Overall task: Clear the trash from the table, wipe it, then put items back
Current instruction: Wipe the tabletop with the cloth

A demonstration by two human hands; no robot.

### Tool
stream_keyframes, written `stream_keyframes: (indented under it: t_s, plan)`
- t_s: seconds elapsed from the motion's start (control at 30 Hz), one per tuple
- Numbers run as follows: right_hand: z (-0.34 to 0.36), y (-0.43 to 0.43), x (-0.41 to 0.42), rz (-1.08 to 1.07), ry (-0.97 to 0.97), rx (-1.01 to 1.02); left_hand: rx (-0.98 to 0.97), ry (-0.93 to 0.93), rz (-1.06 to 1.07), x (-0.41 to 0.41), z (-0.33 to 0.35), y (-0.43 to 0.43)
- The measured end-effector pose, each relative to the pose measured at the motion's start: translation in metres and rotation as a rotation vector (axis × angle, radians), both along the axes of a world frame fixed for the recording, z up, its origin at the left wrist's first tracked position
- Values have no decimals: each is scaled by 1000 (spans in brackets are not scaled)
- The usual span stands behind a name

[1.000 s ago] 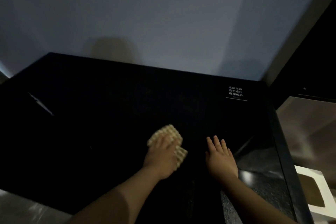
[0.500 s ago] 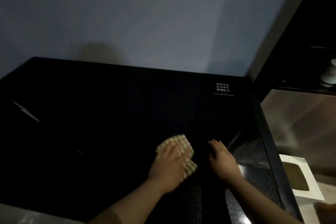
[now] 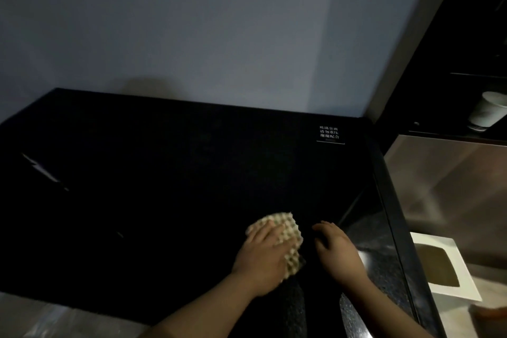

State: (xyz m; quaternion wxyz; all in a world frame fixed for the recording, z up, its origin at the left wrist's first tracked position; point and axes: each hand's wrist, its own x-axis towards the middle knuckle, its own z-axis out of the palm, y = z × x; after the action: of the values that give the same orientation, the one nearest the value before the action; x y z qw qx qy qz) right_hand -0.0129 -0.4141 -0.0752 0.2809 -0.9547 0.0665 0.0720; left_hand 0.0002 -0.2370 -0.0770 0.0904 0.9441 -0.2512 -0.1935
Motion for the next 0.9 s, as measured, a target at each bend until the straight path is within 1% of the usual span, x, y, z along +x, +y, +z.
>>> stream_keyframes:
  t_s: [0.07,0.13,0.17,0.23,0.3,0.37,0.4,0.43,0.5,0.53,0.57,0.67,0.7,0.77,0.87,0.9]
  plan:
    - [3,2,-3,-5,-36,-3,39,16,-24,2,6,7]
    - [6,6,-8,7,-65,2,57,-5,42,7,8,19]
    - [8,9,-9,11,-81,8,53,14,101,9,9,22]
    - [9,19,-13,34,-120,27,-12,127,182,9,10,19]
    - [11,33,-17,90,-137,54,-146,263,233,9,15,16]
    - [15,49,-20,158,-167,81,-415,369,404,11,23,24]
    - [16,57,-20,185,-191,87,-497,346,467,11,26,33]
    - [17,64,-19,211,-191,86,-513,273,503,10,28,41]
    - [19,80,-16,260,-180,62,-373,112,525,7,26,58]
    - [18,88,-12,288,-155,35,-284,64,522,5,24,66]
    - [17,97,-7,328,-110,1,-188,49,512,3,22,73]
    - [7,115,1,403,33,-126,62,139,449,0,21,85]
    - [-1,116,2,422,52,-183,104,158,425,-1,23,87]
    - [-10,112,1,444,22,-212,117,171,399,1,25,89]
    - [-11,87,6,484,-135,-326,140,188,368,0,26,90]
    - [-7,75,7,413,-168,-367,143,194,354,-2,26,91]
